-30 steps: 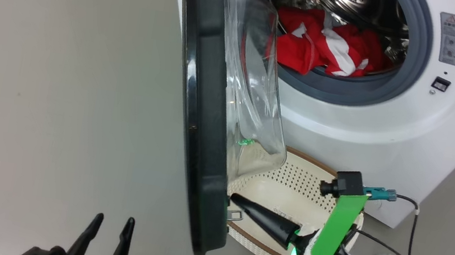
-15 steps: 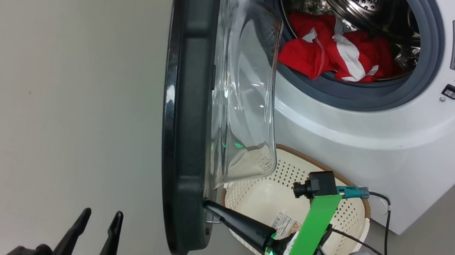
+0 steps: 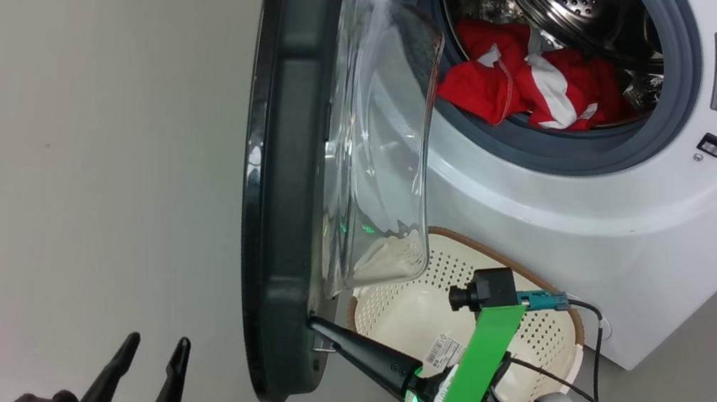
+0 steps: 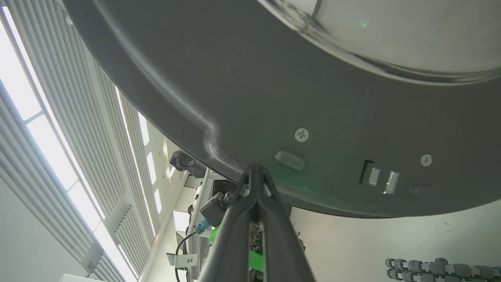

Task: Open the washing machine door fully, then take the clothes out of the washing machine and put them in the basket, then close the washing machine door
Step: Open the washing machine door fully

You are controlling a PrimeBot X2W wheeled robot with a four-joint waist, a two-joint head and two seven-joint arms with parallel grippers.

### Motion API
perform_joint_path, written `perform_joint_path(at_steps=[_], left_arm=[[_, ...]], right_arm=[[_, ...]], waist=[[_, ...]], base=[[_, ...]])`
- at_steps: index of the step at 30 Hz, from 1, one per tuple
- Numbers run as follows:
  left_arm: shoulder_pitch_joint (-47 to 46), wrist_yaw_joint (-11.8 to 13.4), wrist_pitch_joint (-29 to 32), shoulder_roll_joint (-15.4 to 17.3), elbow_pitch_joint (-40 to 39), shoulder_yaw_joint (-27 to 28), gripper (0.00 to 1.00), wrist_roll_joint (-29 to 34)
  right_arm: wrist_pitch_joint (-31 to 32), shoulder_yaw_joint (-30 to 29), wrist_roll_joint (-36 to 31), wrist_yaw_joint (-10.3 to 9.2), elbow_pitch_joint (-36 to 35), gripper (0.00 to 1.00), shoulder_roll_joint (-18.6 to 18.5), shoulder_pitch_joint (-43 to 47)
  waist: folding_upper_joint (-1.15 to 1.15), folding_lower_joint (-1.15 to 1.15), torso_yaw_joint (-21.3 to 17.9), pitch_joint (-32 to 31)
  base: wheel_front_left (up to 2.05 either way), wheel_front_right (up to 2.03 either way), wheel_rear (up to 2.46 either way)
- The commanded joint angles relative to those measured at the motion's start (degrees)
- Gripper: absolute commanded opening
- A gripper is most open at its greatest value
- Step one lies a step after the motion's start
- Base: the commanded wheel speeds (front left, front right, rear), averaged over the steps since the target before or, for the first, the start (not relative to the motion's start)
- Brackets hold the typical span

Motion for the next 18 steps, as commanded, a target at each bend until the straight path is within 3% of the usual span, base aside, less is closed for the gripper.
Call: perform_joint_path(at_steps=[1,9,11,12,15,17,18], left_arm=[[-0.8,0.4,-0.7,0.6,-1.6,2.0,1.0,0.4],[-0.8,0.4,-0.7,0.6,-1.4,2.0,1.0,0.3],[-0.7,0.3,-0.7,0.6,-1.2,2.0,1.0,0.3],[-0.7,0.3,-0.7,0.6,-1.2,2.0,1.0,0.3],[-0.7,0.2,-0.7,0.6,-0.8,2.0,1.0,0.2],[-0.6,0.2,-0.7,0.6,-0.6,2.0,1.0,0.3],[-0.6,0.1,-0.7,0.6,-0.4,1.9,1.0,0.3]], right_arm=[[-0.6,1.1,0.3,0.45,-1.6,0.0,1.3,-1.9],[-1.9,-0.1,-1.7,0.45,-0.7,0.01,1.3,-1.3],[-2.6,-0.8,-2.4,0.45,-0.4,0.27,1.3,-0.8],[-2.6,-0.8,-2.4,0.45,-0.4,0.27,1.3,-0.8],[-3.2,-1.6,-3.5,0.45,0.0,0.46,1.3,0.3],[-3.7,-2.3,-4.2,0.45,0.1,0.97,1.3,1.3],[-4.0,-2.7,-4.5,0.45,0.2,1.0,1.3,1.8]], waist=[[0.0,0.0,0.0,0.0],[0.0,0.0,-0.3,-0.4],[0.0,0.0,-0.4,-0.6],[0.0,0.0,-0.4,-0.6],[0.0,0.0,-0.6,-1.0],[0.0,0.0,-0.7,-1.3],[0.0,0.0,-0.8,-1.4]], base=[[0.0,0.0,0.0],[0.0,0.0,0.0],[0.0,0.0,0.0],[0.0,0.0,0.0],[0.0,0.0,0.0],[0.0,0.0,0.0],[0.0,0.0,0.0]])
